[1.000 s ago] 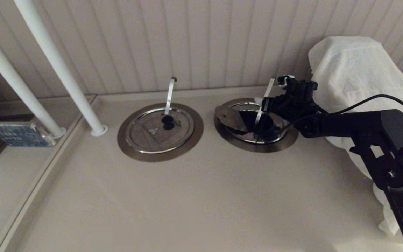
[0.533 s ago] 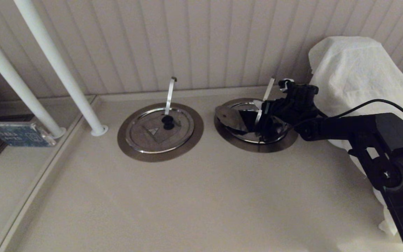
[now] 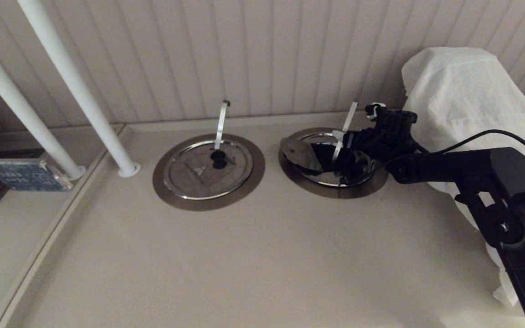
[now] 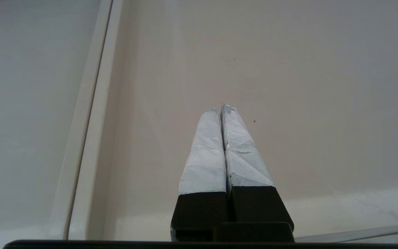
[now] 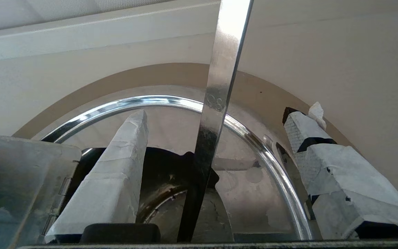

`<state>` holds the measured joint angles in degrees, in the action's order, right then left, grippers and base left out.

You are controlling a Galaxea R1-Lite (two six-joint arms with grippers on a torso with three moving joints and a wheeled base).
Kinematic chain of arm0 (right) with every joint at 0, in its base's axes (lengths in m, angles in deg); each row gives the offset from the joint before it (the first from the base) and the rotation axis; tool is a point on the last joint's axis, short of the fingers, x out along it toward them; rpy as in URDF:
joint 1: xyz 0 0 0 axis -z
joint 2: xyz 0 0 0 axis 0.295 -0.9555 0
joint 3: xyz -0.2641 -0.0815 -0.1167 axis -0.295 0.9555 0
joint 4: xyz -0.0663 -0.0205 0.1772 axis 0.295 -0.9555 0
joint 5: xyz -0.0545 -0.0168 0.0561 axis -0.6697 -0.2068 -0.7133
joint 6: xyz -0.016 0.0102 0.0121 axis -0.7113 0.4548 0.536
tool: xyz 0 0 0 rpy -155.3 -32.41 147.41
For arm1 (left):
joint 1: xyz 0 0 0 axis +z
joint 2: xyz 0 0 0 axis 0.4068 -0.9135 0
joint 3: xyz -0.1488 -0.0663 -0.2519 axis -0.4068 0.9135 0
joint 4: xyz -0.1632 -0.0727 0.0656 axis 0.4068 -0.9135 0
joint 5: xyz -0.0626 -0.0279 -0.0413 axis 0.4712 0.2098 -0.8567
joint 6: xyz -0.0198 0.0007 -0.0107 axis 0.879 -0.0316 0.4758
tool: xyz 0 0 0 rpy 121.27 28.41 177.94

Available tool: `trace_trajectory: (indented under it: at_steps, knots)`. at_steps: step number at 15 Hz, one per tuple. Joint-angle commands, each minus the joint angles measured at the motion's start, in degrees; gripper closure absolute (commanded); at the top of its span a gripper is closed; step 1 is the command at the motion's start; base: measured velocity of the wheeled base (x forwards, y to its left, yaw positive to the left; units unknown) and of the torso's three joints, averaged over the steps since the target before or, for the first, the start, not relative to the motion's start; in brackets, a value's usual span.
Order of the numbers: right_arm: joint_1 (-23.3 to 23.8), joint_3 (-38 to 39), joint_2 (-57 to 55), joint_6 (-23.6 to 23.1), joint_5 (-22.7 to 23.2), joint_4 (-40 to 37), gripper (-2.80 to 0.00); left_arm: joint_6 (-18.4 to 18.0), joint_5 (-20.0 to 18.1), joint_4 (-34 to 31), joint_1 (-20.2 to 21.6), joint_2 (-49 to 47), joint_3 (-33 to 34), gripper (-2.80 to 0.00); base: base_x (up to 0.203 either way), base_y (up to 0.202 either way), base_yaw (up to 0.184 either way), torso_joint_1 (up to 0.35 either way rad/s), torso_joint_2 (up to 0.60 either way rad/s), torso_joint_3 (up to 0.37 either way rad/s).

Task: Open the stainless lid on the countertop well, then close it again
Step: Stir with a spoon

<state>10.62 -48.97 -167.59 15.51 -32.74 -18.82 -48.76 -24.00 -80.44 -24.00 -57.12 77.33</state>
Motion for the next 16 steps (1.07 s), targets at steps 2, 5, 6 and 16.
trace_trajectory:
  at_steps: [2, 5, 6, 16]
  knots:
    - [-0.1, 0.0, 0.2, 0.0, -0.3, 0.2, -2.80, 0.0, 0.0, 0.0, 0.0, 0.1, 0.0, 0.00, 0.000, 0.000, 0.000, 0.000, 0.00, 0.000]
    - [-0.3, 0.0, 0.1, 0.0, -0.3, 0.2, -2.80, 0.0, 0.0, 0.0, 0.0, 0.0, 0.0, 0.00, 0.000, 0.000, 0.000, 0.000, 0.00, 0.000]
    - [-0.5, 0.0, 0.1, 0.0, -0.3, 0.2, -2.80, 0.0, 0.0, 0.0, 0.0, 0.0, 0.0, 0.00, 0.000, 0.000, 0.000, 0.000, 0.00, 0.000]
    - [-0.6, 0.1, 0.7, 0.0, -0.8, 0.6, -2.80, 1.2, 1.3, 0.0, 0.0, 0.0, 0.0, 0.00, 0.000, 0.000, 0.000, 0.000, 0.00, 0.000]
